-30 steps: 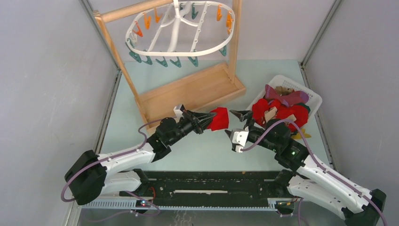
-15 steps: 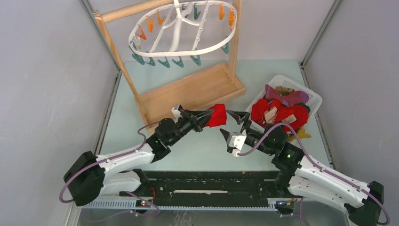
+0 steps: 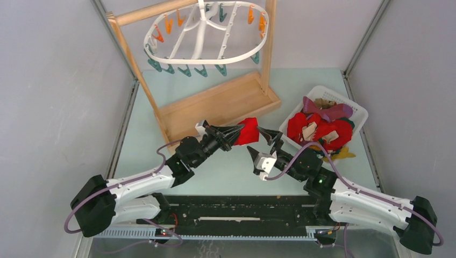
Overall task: Clip the socks to the hanger
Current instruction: Pick up the sock from the bin.
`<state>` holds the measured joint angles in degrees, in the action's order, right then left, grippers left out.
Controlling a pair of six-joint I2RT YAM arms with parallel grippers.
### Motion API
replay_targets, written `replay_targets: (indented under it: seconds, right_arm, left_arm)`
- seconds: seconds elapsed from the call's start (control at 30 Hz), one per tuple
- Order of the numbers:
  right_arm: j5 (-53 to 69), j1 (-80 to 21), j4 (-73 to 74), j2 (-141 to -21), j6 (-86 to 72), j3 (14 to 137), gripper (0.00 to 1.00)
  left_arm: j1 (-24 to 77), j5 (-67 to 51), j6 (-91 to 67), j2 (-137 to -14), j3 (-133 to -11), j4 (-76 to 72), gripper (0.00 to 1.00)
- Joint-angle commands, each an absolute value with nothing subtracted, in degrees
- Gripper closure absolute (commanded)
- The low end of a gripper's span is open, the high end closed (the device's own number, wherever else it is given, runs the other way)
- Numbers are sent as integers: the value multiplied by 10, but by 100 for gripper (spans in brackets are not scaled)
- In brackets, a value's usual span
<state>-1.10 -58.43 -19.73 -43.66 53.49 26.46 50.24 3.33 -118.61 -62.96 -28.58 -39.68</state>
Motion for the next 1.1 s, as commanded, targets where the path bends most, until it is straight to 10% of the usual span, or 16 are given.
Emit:
replay_targets:
  seconds: [0.0, 0.27, 0.57, 1.07]
  right_arm:
    - [-37, -591, -279, -450, 540, 266, 15]
    - [-33, -588, -307, -470, 559, 267, 31]
    - [-16, -588, -249, -440, 554, 291, 86]
    - [332, -380, 217, -431, 322, 509, 100]
  left_arm:
    - [510, 54, -1196, -612, -283, -410, 100]
    - [515, 52, -1194, -609, -283, -410, 100]
    - [517, 58, -1192, -610, -273, -410, 98]
    - [473, -33, -923, -546, -269, -376, 44]
